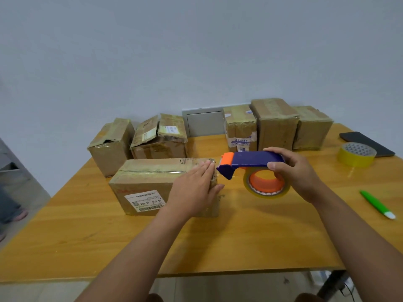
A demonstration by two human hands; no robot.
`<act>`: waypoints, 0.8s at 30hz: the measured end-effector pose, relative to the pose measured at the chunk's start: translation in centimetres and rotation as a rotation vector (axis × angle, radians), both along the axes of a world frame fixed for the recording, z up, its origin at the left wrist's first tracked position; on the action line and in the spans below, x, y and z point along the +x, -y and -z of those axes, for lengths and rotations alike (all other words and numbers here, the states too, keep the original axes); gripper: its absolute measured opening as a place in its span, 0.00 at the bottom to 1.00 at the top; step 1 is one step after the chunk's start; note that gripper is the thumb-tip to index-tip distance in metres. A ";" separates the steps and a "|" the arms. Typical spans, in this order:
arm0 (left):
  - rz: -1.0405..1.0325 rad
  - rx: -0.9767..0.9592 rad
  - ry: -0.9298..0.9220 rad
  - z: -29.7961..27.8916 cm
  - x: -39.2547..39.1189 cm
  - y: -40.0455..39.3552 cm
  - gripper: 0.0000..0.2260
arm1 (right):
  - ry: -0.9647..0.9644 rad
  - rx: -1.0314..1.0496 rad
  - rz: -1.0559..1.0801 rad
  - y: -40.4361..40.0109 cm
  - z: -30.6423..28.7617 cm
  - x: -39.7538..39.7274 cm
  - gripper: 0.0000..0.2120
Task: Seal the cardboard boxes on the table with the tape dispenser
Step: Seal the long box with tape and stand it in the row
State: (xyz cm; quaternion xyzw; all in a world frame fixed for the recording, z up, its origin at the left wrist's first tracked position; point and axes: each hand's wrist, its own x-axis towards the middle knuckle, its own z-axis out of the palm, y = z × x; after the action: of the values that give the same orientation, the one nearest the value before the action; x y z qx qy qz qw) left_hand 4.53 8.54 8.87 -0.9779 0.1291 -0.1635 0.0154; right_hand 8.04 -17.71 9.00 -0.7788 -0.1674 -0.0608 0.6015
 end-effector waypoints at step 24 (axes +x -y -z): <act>0.030 0.010 -0.051 0.0 -0.1 -0.5 0.31 | -0.043 -0.678 0.181 0.9 -1.6 0.9 0.17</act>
State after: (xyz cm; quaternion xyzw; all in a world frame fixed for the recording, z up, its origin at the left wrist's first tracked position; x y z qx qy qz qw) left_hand 4.46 9.03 8.91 -0.9797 0.1450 -0.1380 0.0147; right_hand 8.89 -18.66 10.56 -0.9470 -0.0956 -0.0383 0.3042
